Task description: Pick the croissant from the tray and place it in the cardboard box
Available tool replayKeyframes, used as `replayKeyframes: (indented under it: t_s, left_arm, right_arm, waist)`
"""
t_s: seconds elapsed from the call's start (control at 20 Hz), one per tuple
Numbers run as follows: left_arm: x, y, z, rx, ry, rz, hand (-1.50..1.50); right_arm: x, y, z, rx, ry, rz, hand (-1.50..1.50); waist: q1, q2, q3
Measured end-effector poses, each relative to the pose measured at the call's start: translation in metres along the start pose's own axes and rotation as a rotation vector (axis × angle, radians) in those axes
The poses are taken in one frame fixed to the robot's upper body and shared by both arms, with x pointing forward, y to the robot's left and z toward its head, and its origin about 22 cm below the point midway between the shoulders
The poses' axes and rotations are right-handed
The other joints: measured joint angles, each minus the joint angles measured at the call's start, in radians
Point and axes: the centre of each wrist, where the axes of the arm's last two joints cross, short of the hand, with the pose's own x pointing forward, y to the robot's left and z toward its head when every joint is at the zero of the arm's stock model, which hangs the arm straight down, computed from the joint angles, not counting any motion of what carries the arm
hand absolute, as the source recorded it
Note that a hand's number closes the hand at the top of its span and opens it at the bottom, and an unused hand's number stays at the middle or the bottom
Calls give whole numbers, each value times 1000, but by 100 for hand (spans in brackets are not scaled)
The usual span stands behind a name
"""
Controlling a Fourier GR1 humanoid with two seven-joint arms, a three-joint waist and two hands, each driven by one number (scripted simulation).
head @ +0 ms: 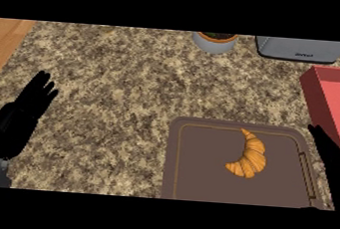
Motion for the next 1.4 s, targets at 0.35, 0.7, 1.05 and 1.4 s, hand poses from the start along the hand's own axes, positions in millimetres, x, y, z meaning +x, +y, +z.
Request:
replayKeyframes:
  t_s: [0.35, 0.7, 1.05, 1.4]
  left_arm:
    - [-1, 0, 2, 13, 3, 8, 0]
    - [3, 9, 1, 28, 6, 9, 0]
    - [-5, 7, 0, 31, 9, 7, 0]
    - [-7, 3, 5, 29, 9, 10, 0]
  right_arm:
    - [45, 4, -19, 121, 41, -20, -150]
    - [55, 11, -29, 186, 54, -14, -150]
    - [60, 28, -31, 205, 52, 4, -150]
    - [68, 38, -39, 174, 39, 14, -150]
  waist:
    - [-11, -4, 4]
    - [-26, -7, 5]
    - [-32, -7, 5]
    - [-31, -8, 6]
